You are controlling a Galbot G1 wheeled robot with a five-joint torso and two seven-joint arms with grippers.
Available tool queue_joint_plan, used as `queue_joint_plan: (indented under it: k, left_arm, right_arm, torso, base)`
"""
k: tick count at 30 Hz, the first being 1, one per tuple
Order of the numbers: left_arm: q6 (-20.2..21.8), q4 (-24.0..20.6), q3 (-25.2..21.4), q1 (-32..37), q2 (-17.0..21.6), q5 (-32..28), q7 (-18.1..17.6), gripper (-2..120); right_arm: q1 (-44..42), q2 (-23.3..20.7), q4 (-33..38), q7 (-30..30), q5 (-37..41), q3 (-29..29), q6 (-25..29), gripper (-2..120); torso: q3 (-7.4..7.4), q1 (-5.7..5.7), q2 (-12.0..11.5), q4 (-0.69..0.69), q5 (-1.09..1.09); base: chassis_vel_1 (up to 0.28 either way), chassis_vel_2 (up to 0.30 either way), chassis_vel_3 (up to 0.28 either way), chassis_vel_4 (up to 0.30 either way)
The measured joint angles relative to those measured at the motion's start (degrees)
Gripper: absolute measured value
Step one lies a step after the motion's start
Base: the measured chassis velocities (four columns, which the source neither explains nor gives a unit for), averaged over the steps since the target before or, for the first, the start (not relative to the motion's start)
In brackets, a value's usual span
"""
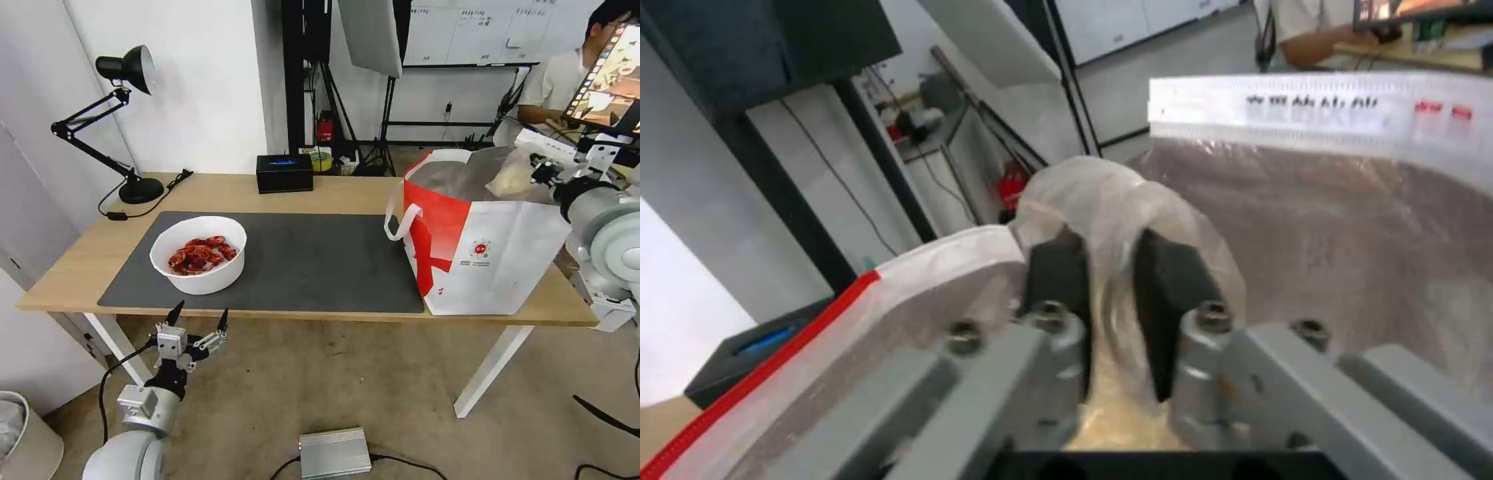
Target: Pick up the trash from the table and place it into the takeout bag.
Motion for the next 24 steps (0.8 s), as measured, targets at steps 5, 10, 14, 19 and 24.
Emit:
queue_joint_plan:
  k: [5, 10, 14, 19, 24]
  left_arm:
    - [0.0, -0.2, -0.2, 0.0, -0.2, 0.0, 0.0, 100]
    - [0.0, -0.4, -0.5, 0.0, -0.5, 0.0, 0.0, 100]
    - [0.0, -0.4, -0.7, 0.1, -0.5, -0.1, 0.0, 100]
    - [0.0, -0.4, -0.9, 0.3, -0.6, -0.3, 0.0, 100]
    - [0.0, -0.5, -0.8, 0.4, -0.8, -0.3, 0.0, 100]
  right_arm:
    - [0.1, 0.5, 0.4, 2.2, 1.5, 0.0, 0.0, 37]
    - [0.0, 0.5, 0.6, 2.6, 1.5, 0.1, 0.0, 52]
    - [0.0, 0.5, 0.8, 3.0, 1.5, 0.1, -0.1, 65]
    - [0.1, 0.6, 1.2, 4.0, 2.1, 0.1, 0.0, 84]
    - [-0.5, 0.9, 1.9, 3.5, 2.0, 0.3, 1.2, 100]
  torso:
    - [0.00, 0.00, 0.0, 0.00, -0.01]
    - [0.00, 0.00, 0.0, 0.00, 0.00]
    - [0.00, 0.00, 0.0, 0.00, 0.00]
    - [0.00, 0.00, 0.0, 0.00, 0.00]
    - [0.00, 0.00, 0.0, 0.00, 0.00]
  base:
    - [0.000, 0.000, 0.000, 0.000]
    - [0.000, 0.000, 0.000, 0.000]
    - [0.000, 0.000, 0.000, 0.000]
    - [0.000, 0.000, 0.000, 0.000]
    - [0.000, 0.000, 0.000, 0.000]
